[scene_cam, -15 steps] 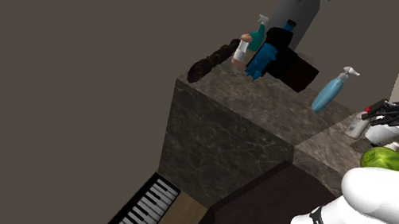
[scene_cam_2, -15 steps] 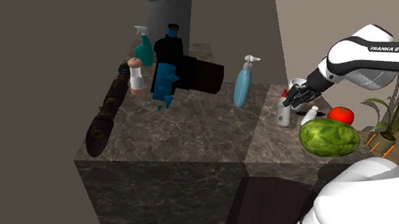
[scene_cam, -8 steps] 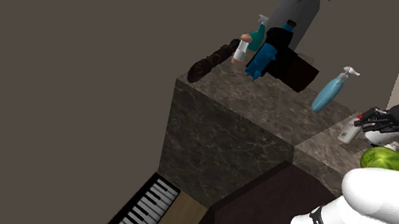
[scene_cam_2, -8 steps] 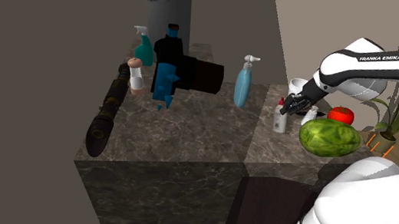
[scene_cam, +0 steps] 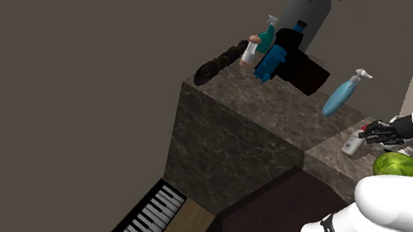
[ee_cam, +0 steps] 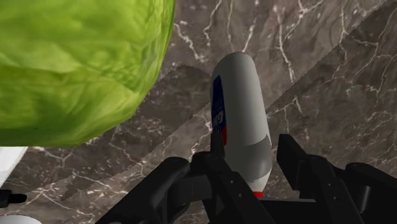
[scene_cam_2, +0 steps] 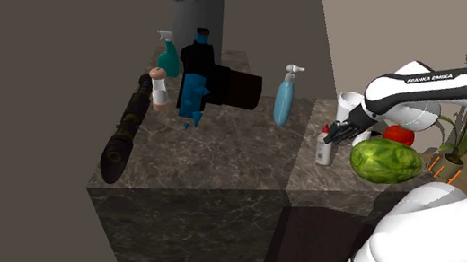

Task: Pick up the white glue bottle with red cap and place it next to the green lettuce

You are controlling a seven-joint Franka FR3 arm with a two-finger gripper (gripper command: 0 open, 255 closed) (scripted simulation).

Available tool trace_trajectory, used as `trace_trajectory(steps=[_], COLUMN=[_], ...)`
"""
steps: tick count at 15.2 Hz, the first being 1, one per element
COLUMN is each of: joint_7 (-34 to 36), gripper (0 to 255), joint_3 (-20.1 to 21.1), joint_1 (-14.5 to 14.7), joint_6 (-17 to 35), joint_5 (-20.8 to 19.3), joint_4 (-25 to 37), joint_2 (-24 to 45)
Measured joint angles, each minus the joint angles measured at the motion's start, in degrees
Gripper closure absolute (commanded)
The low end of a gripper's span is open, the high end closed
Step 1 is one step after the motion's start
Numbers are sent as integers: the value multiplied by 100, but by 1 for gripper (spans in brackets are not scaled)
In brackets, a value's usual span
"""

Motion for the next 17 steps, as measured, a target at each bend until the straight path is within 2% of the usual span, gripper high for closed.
trace_trajectory(steps=[7,8,14,17], joint_7=[-62,-62,-59,45], gripper=[255,0,0,0], joint_3=[-82,-80,-77,175], joint_1=[72,68,51,-290], joint_6=[157,165,144,-414], joint_5=[40,38,25,-122], joint_4=[-8,-15,-61,100], joint_2=[75,71,73,-298])
